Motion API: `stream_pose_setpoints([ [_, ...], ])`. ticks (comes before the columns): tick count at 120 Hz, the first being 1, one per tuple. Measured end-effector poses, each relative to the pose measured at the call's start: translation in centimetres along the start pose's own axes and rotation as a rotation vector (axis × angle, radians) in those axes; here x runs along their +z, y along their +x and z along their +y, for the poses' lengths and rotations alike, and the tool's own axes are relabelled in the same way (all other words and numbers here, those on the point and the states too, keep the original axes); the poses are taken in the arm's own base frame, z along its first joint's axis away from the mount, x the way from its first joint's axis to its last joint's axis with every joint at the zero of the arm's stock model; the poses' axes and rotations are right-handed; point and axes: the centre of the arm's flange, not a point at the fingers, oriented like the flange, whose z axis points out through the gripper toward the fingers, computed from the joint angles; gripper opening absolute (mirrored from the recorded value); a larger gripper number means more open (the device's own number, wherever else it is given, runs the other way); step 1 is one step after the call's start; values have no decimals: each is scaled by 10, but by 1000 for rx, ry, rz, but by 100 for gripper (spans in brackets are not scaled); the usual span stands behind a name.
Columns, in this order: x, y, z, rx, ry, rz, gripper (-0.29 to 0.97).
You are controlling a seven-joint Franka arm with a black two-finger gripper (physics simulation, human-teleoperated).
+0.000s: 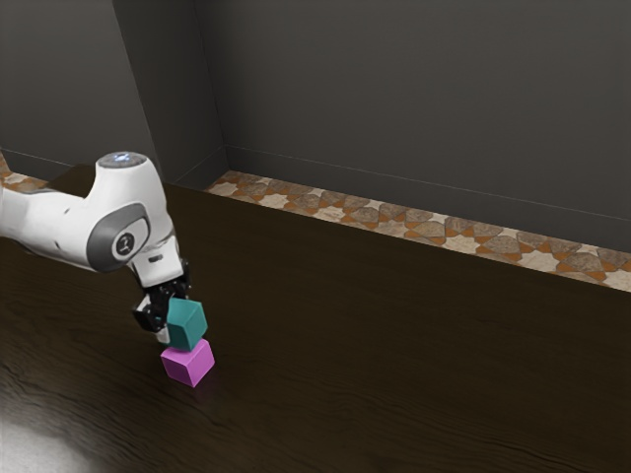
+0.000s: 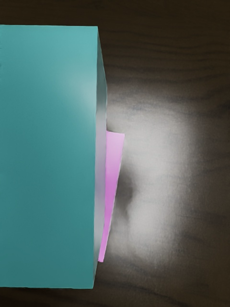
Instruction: Pick up the blue block with one arm, and put the blue block on the pink block with one arm
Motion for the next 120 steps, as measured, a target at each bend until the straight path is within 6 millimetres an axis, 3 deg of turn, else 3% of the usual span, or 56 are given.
stream_pose_setpoints([
  [39,1,-12,-1,-53,25,84,37],
  [73,-1,14,6,96,25,117,36],
  [82,-8,4,7,116,29,108,37],
  [97,-4,-20,10,130,0,109,37],
  [120,-3,-13,12,204,-22,117,37],
])
